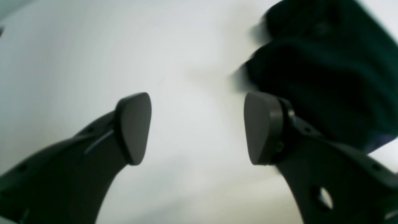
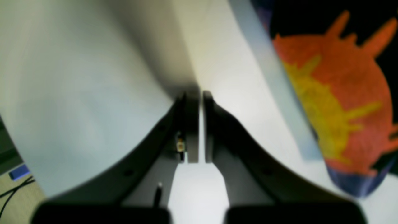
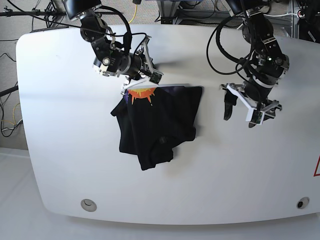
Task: Fold the T-shirt properly
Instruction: 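Press the bundle's printed edge down with the right gripper and withdraw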
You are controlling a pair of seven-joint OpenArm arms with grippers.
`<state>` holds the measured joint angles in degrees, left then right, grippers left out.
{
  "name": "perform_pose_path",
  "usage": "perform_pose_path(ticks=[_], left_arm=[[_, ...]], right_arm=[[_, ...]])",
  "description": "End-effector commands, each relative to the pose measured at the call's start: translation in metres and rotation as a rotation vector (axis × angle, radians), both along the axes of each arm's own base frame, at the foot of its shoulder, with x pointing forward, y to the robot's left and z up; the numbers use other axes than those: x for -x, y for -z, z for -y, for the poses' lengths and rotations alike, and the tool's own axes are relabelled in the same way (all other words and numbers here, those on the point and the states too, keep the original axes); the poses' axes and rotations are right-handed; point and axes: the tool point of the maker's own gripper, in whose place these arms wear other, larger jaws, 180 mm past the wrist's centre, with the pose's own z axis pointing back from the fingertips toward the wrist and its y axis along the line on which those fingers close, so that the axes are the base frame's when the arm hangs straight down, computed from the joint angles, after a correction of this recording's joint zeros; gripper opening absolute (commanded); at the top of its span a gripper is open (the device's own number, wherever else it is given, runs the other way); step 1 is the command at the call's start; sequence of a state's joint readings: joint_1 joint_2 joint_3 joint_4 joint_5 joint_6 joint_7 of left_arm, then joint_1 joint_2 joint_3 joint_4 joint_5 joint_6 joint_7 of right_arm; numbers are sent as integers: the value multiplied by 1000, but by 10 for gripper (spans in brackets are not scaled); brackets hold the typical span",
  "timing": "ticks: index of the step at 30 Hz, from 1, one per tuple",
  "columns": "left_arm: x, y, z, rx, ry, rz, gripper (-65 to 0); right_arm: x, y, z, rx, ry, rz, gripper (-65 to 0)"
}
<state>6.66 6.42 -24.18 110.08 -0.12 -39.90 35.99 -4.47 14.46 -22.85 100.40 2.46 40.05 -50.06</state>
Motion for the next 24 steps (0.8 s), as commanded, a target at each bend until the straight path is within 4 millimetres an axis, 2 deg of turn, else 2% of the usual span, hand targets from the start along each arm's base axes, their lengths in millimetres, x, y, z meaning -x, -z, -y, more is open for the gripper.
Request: perform_pose_path(ticks=[1, 10, 19, 24], left_arm=[[5, -7, -15, -3, -29, 31, -224], [41, 19, -58, -30, -149, -63, -224], [61, 29, -79, -44, -210, -105, -224], [65, 31, -81, -45, -220, -113, -224]], right_arm=[[-12, 2, -11, -9, -13, -1, -631], [-47, 9, -27, -20, 15, -25, -631], [-82, 7, -42, -32, 31, -30, -631], [-101, 2, -50, -66, 37, -15, -631]])
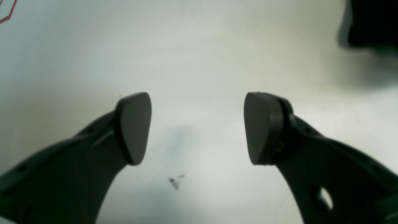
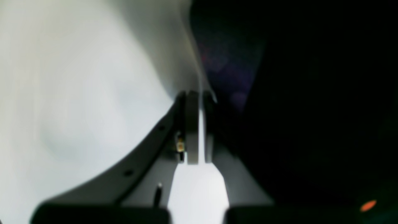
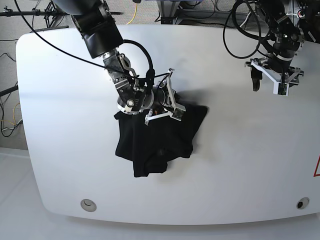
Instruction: Fold the T-shirt properly
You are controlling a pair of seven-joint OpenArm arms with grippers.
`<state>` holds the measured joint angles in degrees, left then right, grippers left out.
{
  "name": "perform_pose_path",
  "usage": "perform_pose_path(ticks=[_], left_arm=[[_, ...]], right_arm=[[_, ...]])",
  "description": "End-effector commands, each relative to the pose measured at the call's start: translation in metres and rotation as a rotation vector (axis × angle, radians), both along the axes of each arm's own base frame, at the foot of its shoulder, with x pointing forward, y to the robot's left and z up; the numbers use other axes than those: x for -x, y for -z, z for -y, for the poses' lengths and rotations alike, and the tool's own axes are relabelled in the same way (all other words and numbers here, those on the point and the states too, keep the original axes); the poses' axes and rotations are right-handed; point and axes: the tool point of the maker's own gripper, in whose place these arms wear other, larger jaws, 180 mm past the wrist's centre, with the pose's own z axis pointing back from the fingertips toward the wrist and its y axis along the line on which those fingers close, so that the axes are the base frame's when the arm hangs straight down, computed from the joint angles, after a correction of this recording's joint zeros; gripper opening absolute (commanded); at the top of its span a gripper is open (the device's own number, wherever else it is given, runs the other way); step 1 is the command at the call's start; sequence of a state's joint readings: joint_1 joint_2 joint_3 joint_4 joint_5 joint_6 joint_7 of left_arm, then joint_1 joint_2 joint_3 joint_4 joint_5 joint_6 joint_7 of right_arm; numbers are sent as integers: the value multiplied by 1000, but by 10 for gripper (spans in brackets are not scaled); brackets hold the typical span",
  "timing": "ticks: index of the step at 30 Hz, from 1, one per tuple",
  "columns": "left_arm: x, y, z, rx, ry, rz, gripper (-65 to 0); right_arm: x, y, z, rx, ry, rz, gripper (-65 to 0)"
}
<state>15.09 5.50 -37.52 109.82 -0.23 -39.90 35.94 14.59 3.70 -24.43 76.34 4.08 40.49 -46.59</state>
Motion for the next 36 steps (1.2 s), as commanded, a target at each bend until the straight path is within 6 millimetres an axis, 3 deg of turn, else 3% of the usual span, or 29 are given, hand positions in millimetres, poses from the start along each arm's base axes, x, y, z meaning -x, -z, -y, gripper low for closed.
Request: perform_pose_path(ticks=[1, 13, 19, 23, 27, 33, 36], left_arm=[[-4, -10, 1, 3, 5, 47, -224], [-2, -9, 2, 5, 8, 41, -224], [-3, -11, 2, 2, 7, 47, -224], [-2, -12, -3, -8, -1, 47, -224], [3, -17, -22, -38, -35, 49, -224], [9, -26, -45, -83, -78, 57, -224], [13, -29, -55, -98, -101, 59, -224]], right_arm=[[-17, -1, 8, 32, 16, 21, -631], [-46, -16, 16, 42, 30, 67, -631], [-53, -30, 54, 59, 100, 121, -631], [-64, -50, 109, 89, 234, 177, -631], [-66, -65, 154, 135, 317, 226, -631], [-47, -87, 228, 230, 419, 303, -631], [-33, -95, 256, 264, 468, 323, -631]])
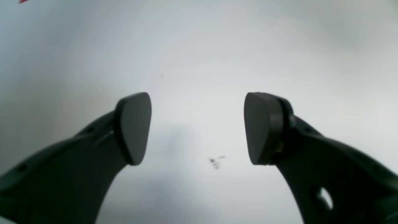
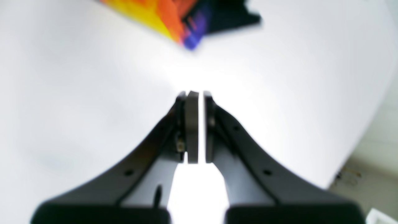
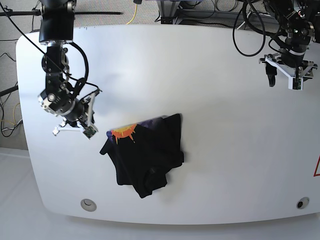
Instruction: Fold the T-shirt properly
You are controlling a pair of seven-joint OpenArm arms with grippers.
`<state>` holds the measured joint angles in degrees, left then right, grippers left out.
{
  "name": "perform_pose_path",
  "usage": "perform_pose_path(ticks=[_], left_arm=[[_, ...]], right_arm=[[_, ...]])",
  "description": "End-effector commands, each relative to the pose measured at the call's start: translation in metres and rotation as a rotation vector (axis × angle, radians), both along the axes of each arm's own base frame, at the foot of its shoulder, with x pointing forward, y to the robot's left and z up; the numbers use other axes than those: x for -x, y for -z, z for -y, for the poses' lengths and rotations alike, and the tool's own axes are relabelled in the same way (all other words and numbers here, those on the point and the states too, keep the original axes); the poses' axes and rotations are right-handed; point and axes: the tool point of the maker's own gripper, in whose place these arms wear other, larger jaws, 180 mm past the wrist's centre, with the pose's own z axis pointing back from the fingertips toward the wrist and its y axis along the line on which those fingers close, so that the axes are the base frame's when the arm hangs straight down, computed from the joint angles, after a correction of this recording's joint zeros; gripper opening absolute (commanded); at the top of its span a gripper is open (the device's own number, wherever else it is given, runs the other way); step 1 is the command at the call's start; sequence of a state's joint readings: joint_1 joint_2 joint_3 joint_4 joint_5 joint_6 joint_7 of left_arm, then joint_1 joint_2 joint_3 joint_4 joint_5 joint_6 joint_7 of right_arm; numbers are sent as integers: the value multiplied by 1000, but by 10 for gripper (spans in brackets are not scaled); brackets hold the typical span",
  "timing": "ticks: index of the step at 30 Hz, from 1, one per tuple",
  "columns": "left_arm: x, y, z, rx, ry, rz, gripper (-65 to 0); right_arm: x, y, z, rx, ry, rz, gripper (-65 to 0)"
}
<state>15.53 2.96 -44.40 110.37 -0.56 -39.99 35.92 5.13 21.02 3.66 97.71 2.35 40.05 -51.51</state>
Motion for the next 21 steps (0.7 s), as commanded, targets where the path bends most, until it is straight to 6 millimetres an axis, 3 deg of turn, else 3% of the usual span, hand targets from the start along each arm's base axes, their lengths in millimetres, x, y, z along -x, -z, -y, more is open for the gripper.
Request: perform_pose_path(ticks=[1, 13, 21], left_arm=[[-4, -18, -9, -29, -7, 60, -224], [33, -30, -62, -86, -187, 60, -230], [78, -39, -104, -135, -355, 50, -230]], right_arm=[[6, -23, 24, 33, 31, 68, -631], [73, -43, 114, 141, 259, 84, -631], [124, -47, 176, 201, 446, 50, -631]])
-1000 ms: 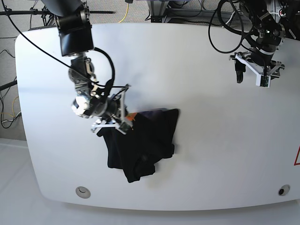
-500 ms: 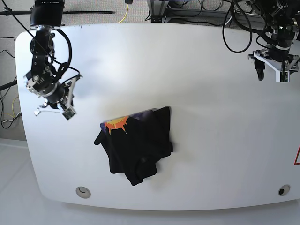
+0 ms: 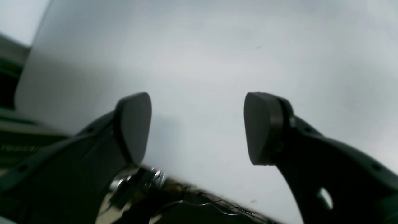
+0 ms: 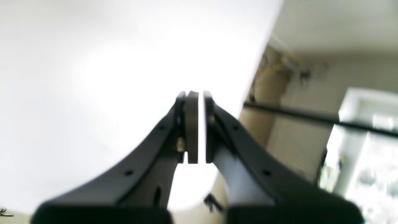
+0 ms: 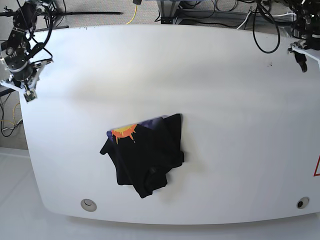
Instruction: Fold the T-shirt properly
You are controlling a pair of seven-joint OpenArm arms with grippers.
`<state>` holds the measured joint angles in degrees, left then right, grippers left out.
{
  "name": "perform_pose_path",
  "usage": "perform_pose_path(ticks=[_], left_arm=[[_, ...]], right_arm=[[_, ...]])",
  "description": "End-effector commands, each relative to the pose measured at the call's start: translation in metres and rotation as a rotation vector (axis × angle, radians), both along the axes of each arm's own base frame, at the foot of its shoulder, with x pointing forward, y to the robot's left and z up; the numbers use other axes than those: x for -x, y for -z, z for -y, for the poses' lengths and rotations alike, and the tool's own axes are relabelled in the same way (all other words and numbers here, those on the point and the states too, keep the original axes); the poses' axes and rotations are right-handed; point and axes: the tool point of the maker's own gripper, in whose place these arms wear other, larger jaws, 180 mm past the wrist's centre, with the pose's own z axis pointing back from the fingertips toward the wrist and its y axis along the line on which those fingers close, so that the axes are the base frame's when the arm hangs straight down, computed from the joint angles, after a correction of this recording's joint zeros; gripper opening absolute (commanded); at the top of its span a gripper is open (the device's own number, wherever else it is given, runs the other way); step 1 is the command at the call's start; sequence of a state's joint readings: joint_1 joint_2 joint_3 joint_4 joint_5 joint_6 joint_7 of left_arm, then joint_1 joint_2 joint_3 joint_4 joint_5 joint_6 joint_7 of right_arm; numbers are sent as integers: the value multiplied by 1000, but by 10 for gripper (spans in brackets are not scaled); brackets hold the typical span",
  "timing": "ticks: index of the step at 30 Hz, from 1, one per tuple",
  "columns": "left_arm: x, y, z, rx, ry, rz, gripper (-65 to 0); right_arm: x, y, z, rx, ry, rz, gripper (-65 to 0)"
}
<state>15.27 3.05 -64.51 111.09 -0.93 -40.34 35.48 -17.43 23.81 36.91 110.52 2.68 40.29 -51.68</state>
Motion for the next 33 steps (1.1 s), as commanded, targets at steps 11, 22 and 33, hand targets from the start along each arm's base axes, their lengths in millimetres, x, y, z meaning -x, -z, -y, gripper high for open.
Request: perform_pose_path(ticks=[11, 22, 33], left_arm=[[95, -26, -55, -98, -290, -17, -230], [144, 6, -37, -21, -371, -112, -227], [184, 54, -32, 73, -427, -271, -228]], right_arm=[[73, -10, 57, 74, 195, -45, -631], [130, 13, 76, 85, 315, -194, -631], [188, 71, 96, 70, 448, -395, -632]])
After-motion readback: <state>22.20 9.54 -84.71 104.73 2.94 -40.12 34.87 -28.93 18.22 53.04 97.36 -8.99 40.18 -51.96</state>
